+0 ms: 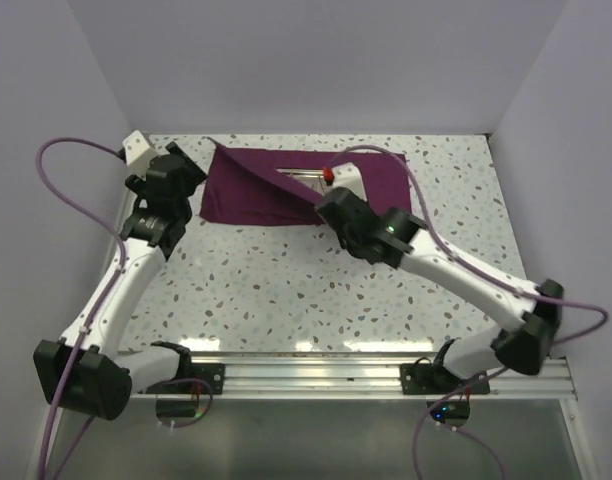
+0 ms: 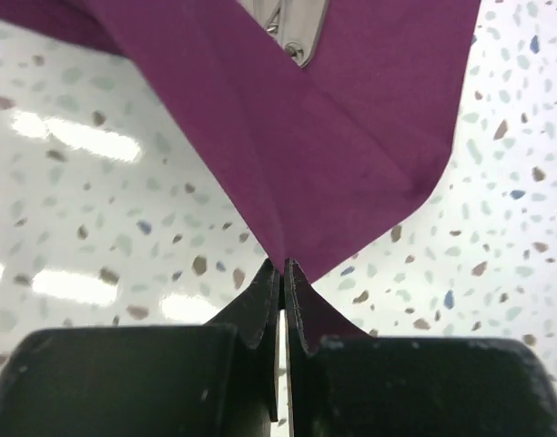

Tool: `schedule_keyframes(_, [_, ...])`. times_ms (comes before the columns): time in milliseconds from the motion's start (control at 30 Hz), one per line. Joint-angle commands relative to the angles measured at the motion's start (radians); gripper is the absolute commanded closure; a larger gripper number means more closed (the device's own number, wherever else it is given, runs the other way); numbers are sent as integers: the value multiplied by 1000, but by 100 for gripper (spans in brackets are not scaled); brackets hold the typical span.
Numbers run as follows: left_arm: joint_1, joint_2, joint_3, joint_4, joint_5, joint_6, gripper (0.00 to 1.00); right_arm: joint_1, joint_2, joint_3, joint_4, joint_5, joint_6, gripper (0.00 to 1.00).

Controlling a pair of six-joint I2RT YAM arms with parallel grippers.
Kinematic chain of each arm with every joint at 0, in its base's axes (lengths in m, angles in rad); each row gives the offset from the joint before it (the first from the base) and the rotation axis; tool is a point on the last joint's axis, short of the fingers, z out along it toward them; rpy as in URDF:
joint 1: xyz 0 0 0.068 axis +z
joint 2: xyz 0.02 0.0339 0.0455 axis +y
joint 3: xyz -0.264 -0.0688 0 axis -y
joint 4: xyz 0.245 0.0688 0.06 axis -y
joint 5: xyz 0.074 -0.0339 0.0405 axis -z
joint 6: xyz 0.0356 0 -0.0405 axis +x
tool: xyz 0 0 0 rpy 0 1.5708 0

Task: Open and lay out the surgical kit
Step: Open the surgical kit at the center of the board.

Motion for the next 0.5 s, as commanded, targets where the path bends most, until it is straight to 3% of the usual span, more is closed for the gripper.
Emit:
schedule_keyframes(0, [-5, -66, 44, -163, -8, 28, 19, 60, -290, -237, -138, 16, 210, 100])
schedule_keyframes(33, [-5, -80, 45, -175, -6, 28, 18, 66, -453, -288, -158, -3, 249, 100])
schedule_keyframes(133, [-8, -148, 33, -209, -5, 25, 18, 69, -745, -448, -221, -51, 354, 100])
schedule_keyframes(233, [-11, -202, -2, -223, 3, 12, 18, 71, -878, -502, -267, -120, 426, 99])
schedule_keyframes(267, [-11, -212, -20, -226, 11, 9, 18, 71, -905, -509, -272, -167, 443, 53])
schedule_keyframes(300, [-11, -228, -30, -235, 17, -3, 19, 69, -901, -500, -291, -166, 459, 35])
schedule_keyframes(367, [-19, -239, -56, -238, 34, -5, 19, 71, -875, -491, -324, -146, 484, 20])
schedule_keyframes(467, [-39, -249, -83, -273, 19, -9, 19, 71, -870, -494, -321, -97, 507, 16])
